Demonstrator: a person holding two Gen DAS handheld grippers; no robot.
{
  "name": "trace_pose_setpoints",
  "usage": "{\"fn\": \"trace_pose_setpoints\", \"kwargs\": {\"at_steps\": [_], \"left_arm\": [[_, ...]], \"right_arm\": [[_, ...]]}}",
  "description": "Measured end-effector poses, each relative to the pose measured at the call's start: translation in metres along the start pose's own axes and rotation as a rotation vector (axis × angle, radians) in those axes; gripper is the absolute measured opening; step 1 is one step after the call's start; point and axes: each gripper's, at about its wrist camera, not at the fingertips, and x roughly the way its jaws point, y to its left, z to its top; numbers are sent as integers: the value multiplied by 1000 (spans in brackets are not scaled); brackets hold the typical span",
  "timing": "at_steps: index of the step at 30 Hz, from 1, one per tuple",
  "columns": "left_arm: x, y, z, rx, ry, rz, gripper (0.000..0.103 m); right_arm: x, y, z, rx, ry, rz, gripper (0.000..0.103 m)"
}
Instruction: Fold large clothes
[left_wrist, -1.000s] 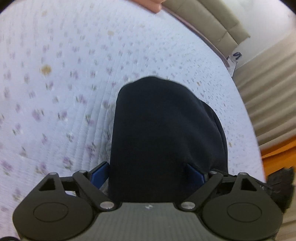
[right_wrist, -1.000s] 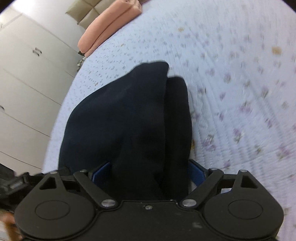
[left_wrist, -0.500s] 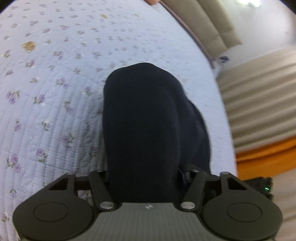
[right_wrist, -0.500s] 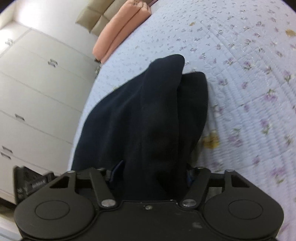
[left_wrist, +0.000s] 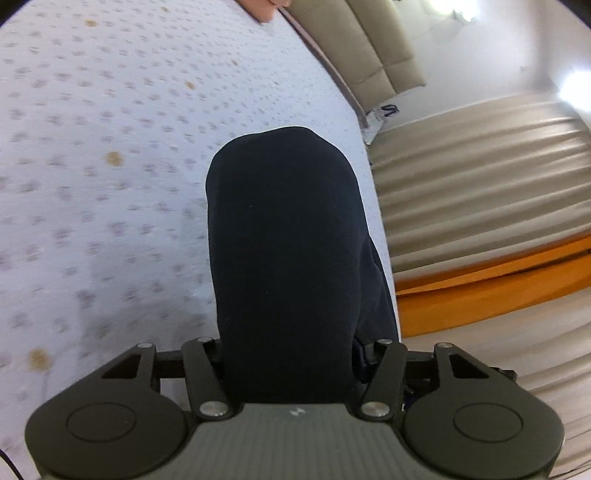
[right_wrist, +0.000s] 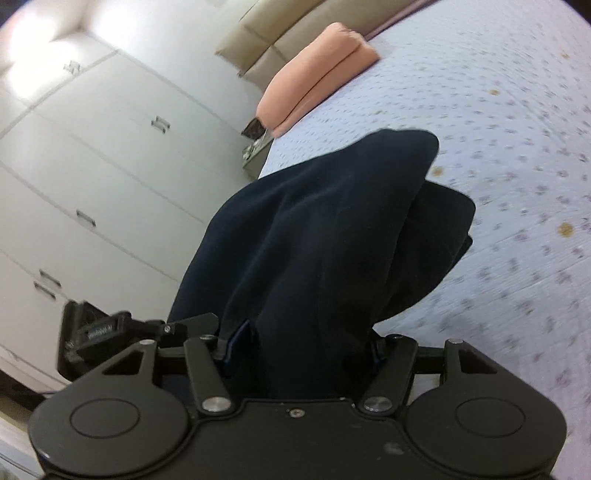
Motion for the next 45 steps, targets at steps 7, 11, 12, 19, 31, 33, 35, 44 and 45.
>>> {"fn": "trace_pose_setpoints", "kwargs": {"at_steps": [7, 11, 12, 19, 31, 33, 35, 44, 45], "left_arm": [[-18, 73, -10, -22, 30, 210, 68], [-8, 131, -28, -117, -7, 293, 73], [-14, 138, -30, -164, -27, 250, 72], [-40, 86, -44, 57, -144, 438, 70], [-40, 44, -109, 383, -215, 369, 36], [-48, 53, -123, 379, -242, 337, 35], [-58, 59, -139, 366, -282, 309, 35], [-64, 26, -193, 422, -379, 319, 34], [-58, 28, -193, 417, -374, 330, 34]], "right_arm": [[75, 5, -39, 26, 102, -74, 75], [112, -28, -61, 69, 178, -180, 87], [110, -36, -62, 116, 181, -158, 87], [69, 6, -36, -150, 79, -245, 88], [155, 17, -92, -574, -51, -473, 2], [151, 13, -100, -573, -82, -485, 6], [146, 12, -108, -583, -121, -571, 30], [52, 83, -172, -606, -253, -429, 33], [56, 81, -180, -594, -227, -445, 34]]}}
